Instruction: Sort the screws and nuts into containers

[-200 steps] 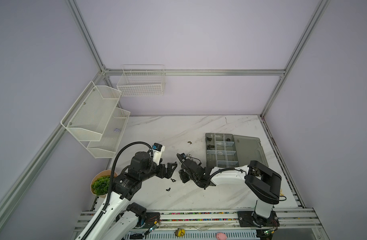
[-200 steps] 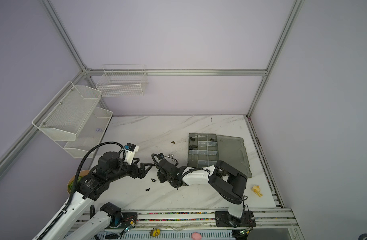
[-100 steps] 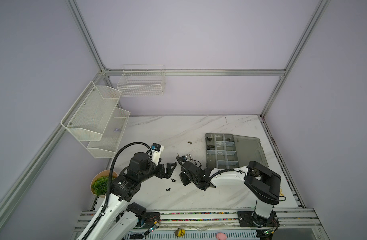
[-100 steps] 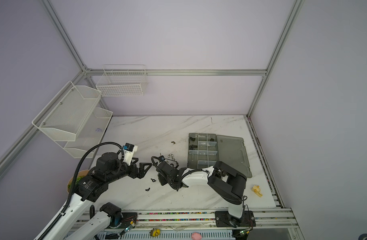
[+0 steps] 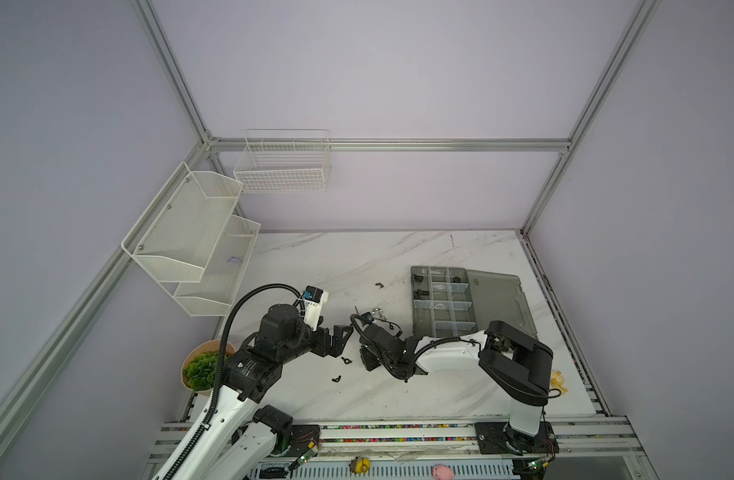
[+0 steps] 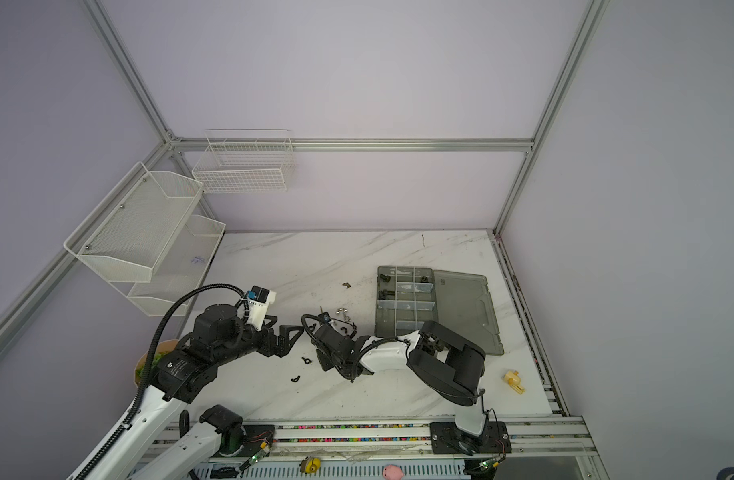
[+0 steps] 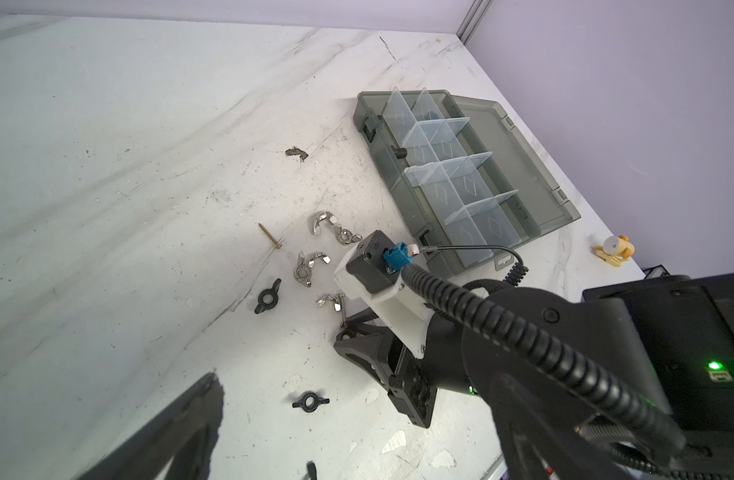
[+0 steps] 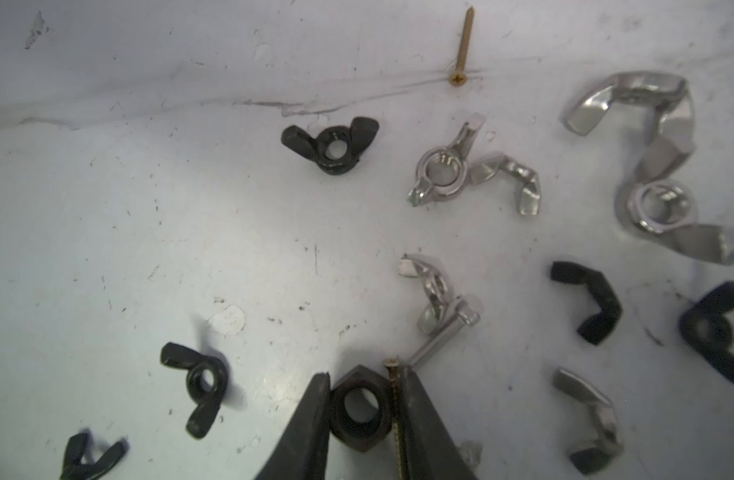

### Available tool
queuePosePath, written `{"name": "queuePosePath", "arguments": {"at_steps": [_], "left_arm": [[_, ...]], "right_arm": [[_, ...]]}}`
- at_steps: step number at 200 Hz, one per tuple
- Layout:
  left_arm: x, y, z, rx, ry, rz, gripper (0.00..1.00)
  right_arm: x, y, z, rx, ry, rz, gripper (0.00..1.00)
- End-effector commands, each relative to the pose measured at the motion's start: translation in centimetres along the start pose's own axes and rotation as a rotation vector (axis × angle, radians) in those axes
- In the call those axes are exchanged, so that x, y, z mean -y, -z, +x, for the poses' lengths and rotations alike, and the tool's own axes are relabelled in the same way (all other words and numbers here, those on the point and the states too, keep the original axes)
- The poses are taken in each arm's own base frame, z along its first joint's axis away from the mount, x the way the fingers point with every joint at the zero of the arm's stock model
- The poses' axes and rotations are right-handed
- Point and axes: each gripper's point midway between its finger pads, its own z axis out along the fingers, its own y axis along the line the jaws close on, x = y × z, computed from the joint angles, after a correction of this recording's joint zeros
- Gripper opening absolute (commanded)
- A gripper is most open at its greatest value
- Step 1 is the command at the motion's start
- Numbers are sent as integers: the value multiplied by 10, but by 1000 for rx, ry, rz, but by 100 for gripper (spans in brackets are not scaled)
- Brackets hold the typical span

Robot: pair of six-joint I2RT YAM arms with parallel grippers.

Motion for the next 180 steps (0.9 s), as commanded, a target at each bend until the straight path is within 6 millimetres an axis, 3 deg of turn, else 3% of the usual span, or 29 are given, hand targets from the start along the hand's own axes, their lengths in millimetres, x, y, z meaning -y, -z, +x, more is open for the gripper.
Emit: {"name": "queuePosePath", "arguments": {"at_steps": [1,92,180], "left_arm": [[-2,-6,3,11,14,10,100],[-2,-6,3,11,15,10,100],[-3,-6,3,14,15,5,100]], "right_arm": [[4,-3,11,-36,3,31,27],[0,8,-4,-3,-6,24,22],[-19,20,-18,22,-15,-67,22]]}}
